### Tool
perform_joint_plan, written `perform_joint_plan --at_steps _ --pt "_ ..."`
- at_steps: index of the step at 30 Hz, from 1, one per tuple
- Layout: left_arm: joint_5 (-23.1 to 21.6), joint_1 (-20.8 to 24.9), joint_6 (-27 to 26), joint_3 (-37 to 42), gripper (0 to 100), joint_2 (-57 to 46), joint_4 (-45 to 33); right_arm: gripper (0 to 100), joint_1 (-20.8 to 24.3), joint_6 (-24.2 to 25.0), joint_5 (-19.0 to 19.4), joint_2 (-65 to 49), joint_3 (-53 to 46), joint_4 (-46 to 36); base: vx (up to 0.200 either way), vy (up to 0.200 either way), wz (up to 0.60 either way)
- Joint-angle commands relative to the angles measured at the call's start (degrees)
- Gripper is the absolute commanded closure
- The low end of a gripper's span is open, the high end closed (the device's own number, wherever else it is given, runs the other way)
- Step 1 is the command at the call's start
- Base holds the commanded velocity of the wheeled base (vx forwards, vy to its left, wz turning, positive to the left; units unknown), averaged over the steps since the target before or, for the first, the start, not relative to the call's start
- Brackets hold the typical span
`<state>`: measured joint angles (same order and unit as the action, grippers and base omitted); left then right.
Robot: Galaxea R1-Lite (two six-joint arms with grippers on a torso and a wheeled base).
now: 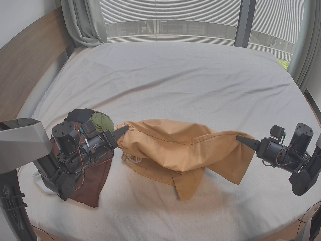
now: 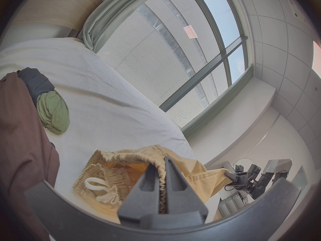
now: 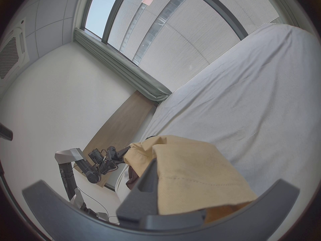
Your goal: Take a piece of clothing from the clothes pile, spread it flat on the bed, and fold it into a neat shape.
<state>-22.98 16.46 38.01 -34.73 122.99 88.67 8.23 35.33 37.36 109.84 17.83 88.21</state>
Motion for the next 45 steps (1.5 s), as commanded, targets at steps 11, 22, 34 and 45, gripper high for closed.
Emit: perform_joint_plan --at_steps 11,22,34,45 --pt "0.04 -2.31 -0.04 0.19 100 -3.46 0.01 100 -1.37 0.0 0.08 -3.58 0.53 0.12 0.0 0.0 0.0" --pt "0.04 -1.96 0.05 1.07 100 -4.87 -0.17 100 -3.04 -0.08 0.17 -3.67 0.89 0.12 0.0 0.0 0.0" --pt "2.15 -1.08 0.05 2.21 100 -8.56 -1.22 100 -3.39 0.0 -0.1 -4.81 1.15 0.03 0.0 0.0 0.0" --pt "5.4 -1.43 0.05 6.25 100 -15.85 -8.43 100 -3.31 -0.08 -0.36 -4.54 1.24 0.03 0.0 0.0 0.0"
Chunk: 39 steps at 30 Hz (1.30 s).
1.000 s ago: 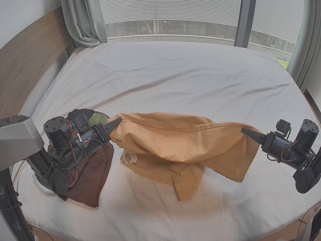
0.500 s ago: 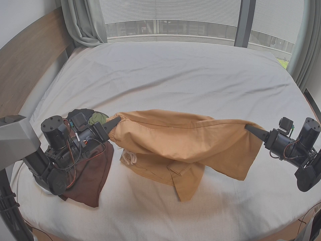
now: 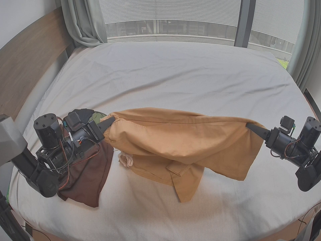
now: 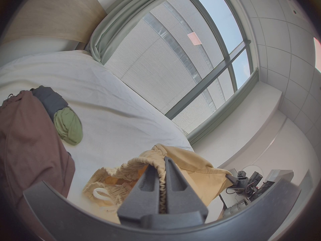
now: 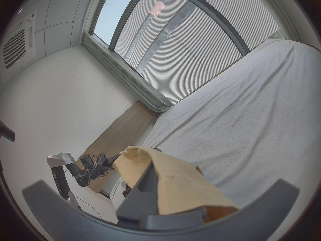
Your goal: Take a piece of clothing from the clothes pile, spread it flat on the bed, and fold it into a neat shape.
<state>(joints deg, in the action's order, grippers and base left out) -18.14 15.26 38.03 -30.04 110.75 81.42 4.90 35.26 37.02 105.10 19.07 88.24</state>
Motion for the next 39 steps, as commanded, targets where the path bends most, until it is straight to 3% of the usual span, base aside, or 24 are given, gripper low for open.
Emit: perform_joint_plan --at_steps 1,10,11,19,28,37,39 --pt "0.83 -0.15 0.02 2.09 100 -4.4 -1.88 100 0.02 -0.01 -0.02 0.2 0.09 0.01 0.0 0.0 0.0" --pt "2.85 0.29 0.02 2.53 100 -10.12 -9.61 100 0.02 -0.01 -0.02 -0.07 0.53 0.01 0.0 0.0 0.0" --pt "3.73 1.0 0.02 1.3 100 -12.4 -14.01 100 0.11 -0.01 -0.02 -0.07 0.45 0.01 0.0 0.0 0.0" --pt "6.89 3.28 0.02 -1.52 100 -18.38 -25.26 100 0.72 -0.19 -0.11 -0.15 0.71 0.01 0.0 0.0 0.0" --pt "10.84 5.57 0.02 -1.52 100 -23.65 -34.05 100 0.72 -0.27 -0.11 0.11 1.5 0.01 0.0 0.0 0.0" --pt "10.23 3.9 0.29 -3.1 100 -20.58 -34.49 100 0.28 -0.27 -0.11 0.81 1.85 0.01 0.0 0.0 0.0" --pt "10.23 3.72 0.29 -3.19 100 -17.85 -31.67 100 0.28 -0.27 -0.11 1.43 1.76 0.01 0.0 0.0 0.0"
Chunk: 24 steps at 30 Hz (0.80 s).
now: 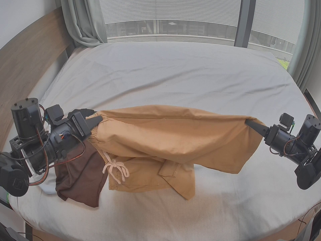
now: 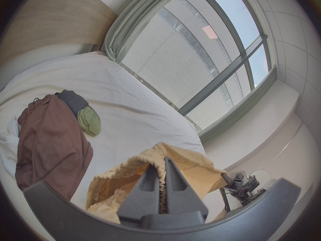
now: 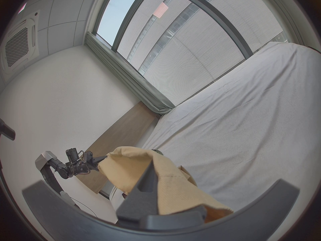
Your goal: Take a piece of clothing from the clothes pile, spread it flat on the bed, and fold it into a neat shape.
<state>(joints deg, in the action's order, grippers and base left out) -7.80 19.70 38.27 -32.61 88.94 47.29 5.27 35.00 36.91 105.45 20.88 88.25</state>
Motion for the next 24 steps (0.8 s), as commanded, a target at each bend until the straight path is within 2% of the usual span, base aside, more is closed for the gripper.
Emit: perform_joint_plan --at_steps 1,12,24 --pt "-0.11 -0.63 0.05 -0.52 100 4.84 3.78 100 -0.08 -0.02 -0.09 1.07 -0.14 -0.01 0.0 0.0 0.0" --pt "0.51 -0.8 0.93 1.32 100 14.86 20.48 100 -0.26 0.07 0.0 1.07 -0.4 -0.01 0.0 0.0 0.0" --pt "0.51 -2.39 0.93 1.67 100 17.58 23.55 100 -2.01 -0.02 0.09 1.6 0.04 0.08 0.0 0.0 0.0"
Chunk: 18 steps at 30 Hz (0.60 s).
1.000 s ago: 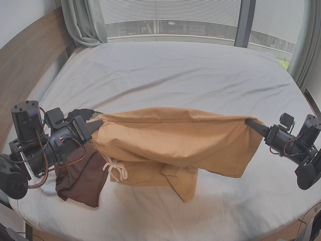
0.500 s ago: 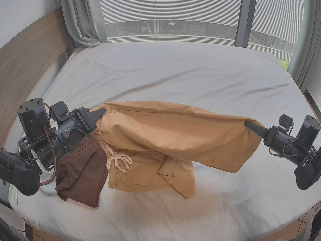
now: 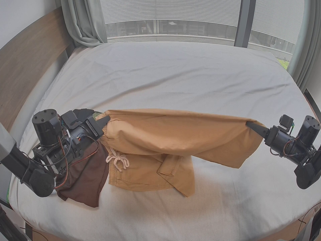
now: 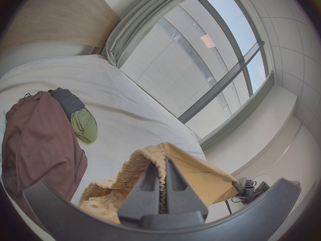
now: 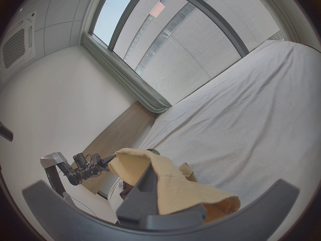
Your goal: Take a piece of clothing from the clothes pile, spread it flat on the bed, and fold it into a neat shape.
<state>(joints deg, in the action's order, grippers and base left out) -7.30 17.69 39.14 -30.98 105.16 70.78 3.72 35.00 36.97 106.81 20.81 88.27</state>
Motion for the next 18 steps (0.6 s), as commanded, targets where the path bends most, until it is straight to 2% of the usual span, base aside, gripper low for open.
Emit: perform_joint_plan --at_steps 1,18 --pt "0.01 -0.37 0.06 0.04 100 1.37 0.06 100 -0.55 -0.02 0.03 0.24 0.11 -0.03 0.0 0.0 0.0" --pt "-0.34 -0.99 0.32 -1.37 100 1.54 0.76 100 -0.73 -0.02 -0.06 1.2 0.46 0.06 0.0 0.0 0.0"
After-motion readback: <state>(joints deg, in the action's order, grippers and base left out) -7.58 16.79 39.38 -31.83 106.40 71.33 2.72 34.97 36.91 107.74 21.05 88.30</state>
